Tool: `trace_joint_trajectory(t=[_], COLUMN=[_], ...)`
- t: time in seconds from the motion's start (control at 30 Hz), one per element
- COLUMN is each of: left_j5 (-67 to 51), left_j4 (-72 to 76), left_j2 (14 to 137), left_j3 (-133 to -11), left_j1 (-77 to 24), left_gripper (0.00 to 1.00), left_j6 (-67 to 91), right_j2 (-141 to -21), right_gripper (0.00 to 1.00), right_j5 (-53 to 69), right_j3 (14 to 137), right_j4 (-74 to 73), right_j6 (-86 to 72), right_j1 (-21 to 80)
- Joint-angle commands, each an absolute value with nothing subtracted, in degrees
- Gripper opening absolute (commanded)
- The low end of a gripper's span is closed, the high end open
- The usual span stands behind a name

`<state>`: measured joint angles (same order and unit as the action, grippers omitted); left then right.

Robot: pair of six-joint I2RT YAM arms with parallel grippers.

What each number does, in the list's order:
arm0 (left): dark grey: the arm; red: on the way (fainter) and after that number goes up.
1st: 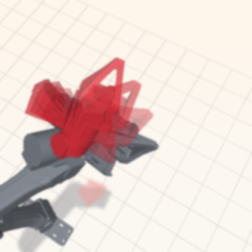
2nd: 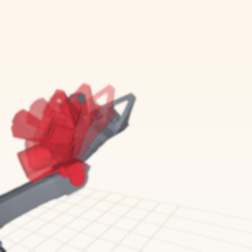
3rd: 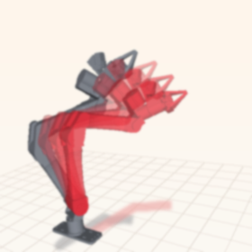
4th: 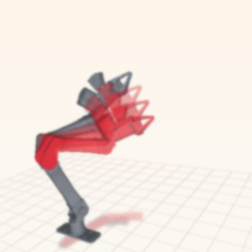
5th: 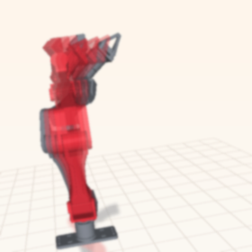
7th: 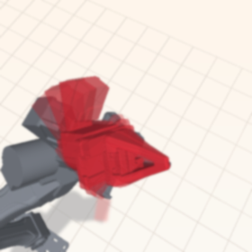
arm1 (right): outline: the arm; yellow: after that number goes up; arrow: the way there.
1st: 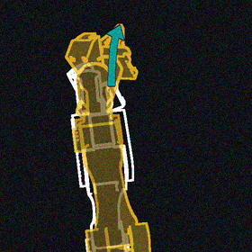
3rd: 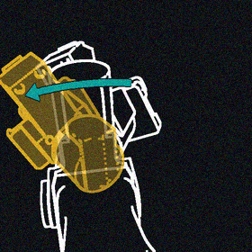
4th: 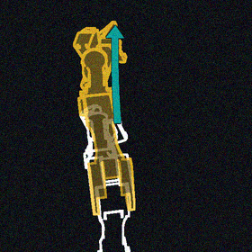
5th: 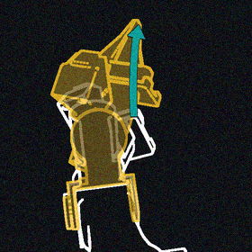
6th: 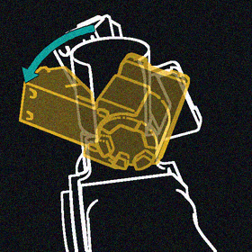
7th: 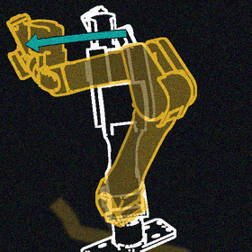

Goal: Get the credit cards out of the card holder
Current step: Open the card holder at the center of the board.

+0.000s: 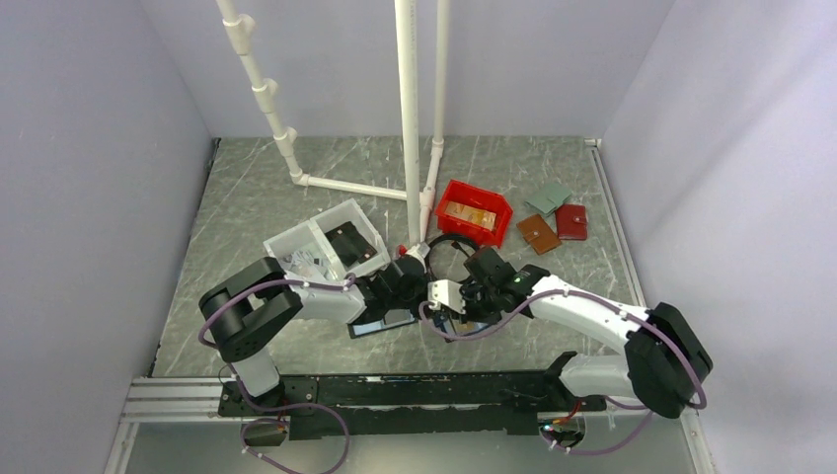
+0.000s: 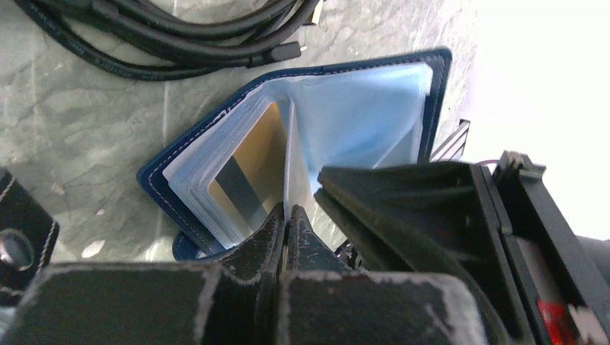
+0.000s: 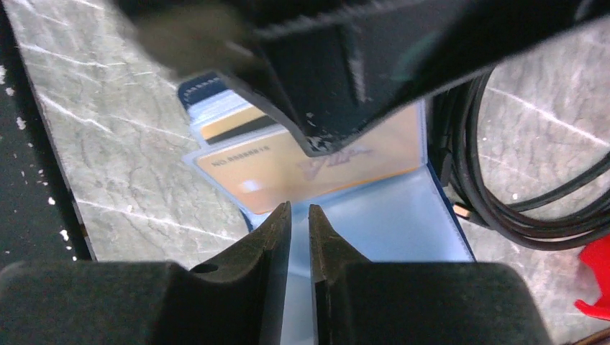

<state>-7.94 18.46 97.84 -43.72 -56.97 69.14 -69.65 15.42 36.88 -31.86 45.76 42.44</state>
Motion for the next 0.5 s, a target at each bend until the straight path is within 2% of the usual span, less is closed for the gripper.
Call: trace_joint_trajectory(t=[0.0, 0.3, 0.47], left_j5=[-10.76, -11.96, -12.78], left_j4=[22.98, 30.87, 35.53], left_j2=[94.74, 95.48, 98.42], left_j3=[-40.12, -34.12, -33.75], left_j1=[-57.22, -57.22, -57.23], left_gripper=[0.0, 0.0, 0.0], left_j6=[66.15, 64.19, 65.11], right_j2=[-72.53, -80.5, -84.52], right_gripper=[0.18, 0.24, 0.26], right_j5=[14.55, 29.86, 29.46], right_j3=[39.84, 47.07, 48.45], right_j4=[-30.83, -38.6, -38.63], right_j6=[41.59, 36.03, 32.43], right_j1=[41.19, 38.33, 37.91])
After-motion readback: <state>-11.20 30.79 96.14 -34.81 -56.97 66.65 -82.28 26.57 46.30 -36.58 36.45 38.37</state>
